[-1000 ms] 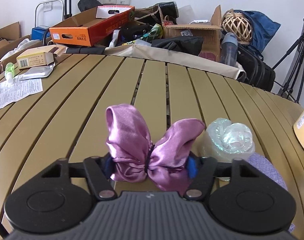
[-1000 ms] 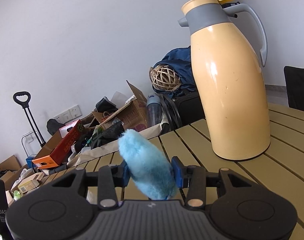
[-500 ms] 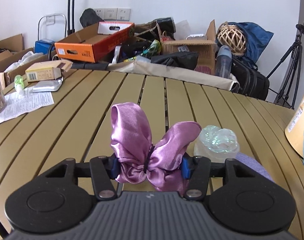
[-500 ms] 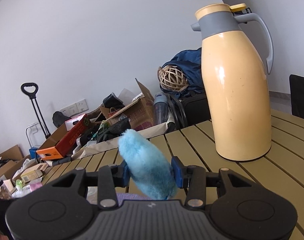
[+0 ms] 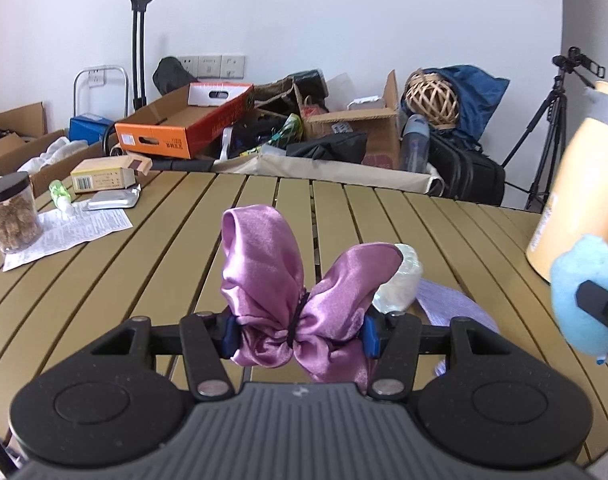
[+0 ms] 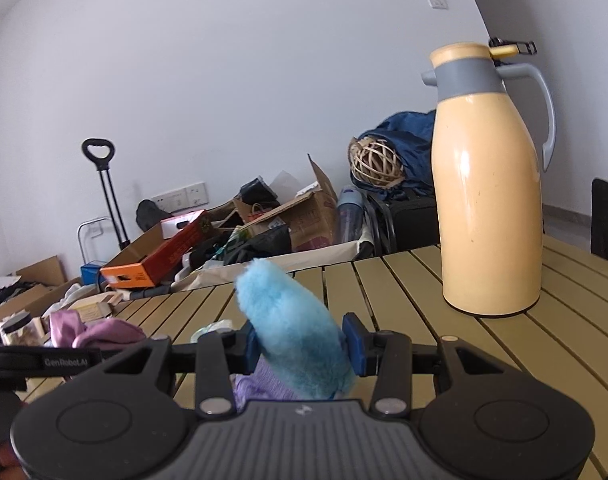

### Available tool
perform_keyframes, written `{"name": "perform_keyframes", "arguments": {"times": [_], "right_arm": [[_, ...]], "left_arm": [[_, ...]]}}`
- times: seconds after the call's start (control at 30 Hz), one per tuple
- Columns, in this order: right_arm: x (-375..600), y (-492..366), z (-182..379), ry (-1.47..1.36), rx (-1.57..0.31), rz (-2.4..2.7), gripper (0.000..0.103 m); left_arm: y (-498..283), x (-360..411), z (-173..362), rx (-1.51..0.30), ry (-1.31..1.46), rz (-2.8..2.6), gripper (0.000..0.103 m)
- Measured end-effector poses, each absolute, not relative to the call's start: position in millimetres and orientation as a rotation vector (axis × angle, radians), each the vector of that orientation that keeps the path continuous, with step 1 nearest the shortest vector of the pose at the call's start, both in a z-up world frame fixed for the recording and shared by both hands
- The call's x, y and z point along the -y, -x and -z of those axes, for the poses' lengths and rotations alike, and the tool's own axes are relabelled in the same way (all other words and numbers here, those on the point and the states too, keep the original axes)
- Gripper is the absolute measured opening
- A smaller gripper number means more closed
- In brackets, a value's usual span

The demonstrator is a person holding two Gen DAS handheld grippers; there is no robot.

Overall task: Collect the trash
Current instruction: 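Lift the purple bow and blue plush off the table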

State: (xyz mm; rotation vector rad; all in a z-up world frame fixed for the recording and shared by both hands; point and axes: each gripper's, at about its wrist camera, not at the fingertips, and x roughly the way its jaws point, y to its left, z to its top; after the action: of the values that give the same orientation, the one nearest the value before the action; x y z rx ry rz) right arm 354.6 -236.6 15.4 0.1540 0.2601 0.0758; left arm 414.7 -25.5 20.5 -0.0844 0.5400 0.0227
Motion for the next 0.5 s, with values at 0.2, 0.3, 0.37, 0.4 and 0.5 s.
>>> {"name": "perform_keyframes", "arguments": {"times": [0.2,0.3,0.37,0.4,0.5], "right_arm": [[225,-315,-15,-0.091,-0.222,-0.093,0.041],[222,-295,-12,-0.085,-0.216,-0.099,0.041],[221,-282,-10,-0.081,-0.216,-0.104,0.041],[220,-276,-9,-0.078,-0.216,-0.107,0.041],[219,-260,-4,-0.067,-0.218,-0.114,0.041]], "left_arm": [[-374,27,-31,-0.505,0.08,-0.009,0.056],[-355,28,-34,-0.492,0.074,0.0,0.056],[-340,29,-35,-0.485,0.069,0.006,0.056],[-334,30,-35,-0.484,0.068,0.011,0.056],[-317,31,-32,-0.483,0.059,0.022,0.056]]}}
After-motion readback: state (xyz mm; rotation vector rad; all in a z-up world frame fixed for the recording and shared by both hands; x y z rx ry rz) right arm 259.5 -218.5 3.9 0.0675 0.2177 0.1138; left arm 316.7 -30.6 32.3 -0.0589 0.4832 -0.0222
